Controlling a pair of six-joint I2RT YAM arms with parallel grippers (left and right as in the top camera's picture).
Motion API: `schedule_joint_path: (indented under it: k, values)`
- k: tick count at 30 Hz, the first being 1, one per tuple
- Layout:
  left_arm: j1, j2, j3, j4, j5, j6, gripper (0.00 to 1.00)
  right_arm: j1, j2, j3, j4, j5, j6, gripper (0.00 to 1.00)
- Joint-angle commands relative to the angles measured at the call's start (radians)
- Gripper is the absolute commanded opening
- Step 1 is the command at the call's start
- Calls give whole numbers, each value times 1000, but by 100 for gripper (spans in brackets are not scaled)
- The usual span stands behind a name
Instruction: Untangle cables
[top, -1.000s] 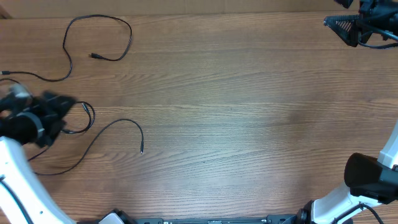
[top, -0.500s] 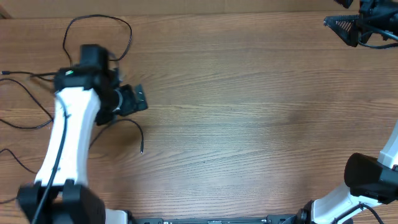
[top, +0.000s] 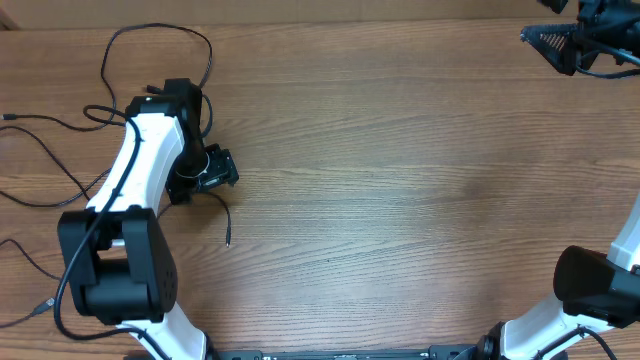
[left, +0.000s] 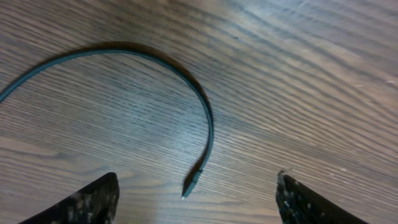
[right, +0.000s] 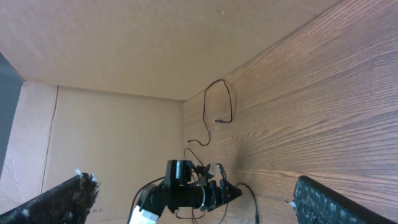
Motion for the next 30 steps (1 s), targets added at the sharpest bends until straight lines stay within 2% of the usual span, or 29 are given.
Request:
schedule_joint_path:
  k: [1, 3, 10, 17, 21, 25, 27, 28, 30]
  values:
    - [-4, 42, 6, -6, -17, 1, 72, -5, -5, 7, 3, 3, -8, 100]
    - [-11, 58, 6, -7, -17, 1, 66, -5, -5, 7, 3, 3, -8, 100]
    - [-42, 95, -32, -20, 26, 55, 65, -5, -5, 8, 3, 3, -8, 100]
    - [-77, 95, -124, 80, 29, 51, 69, -5, -5, 7, 3, 3, -8, 100]
    - [-77, 95, -160, 132, 23, 53, 54, -5, -5, 7, 2, 3, -8, 100]
    - [-77, 95, -188, 177, 16, 53, 50, -5, -5, 7, 3, 3, -8, 100]
    - [-77, 95, -205, 207, 7, 53, 44, -5, -5, 7, 3, 3, -8, 100]
    - [-77, 95, -219, 233, -4, 53, 36, -5, -5, 8, 3, 3, -8, 100]
    - [-77, 95, -242, 283, -9, 52, 34, -5, -5, 8, 3, 3, -8, 100]
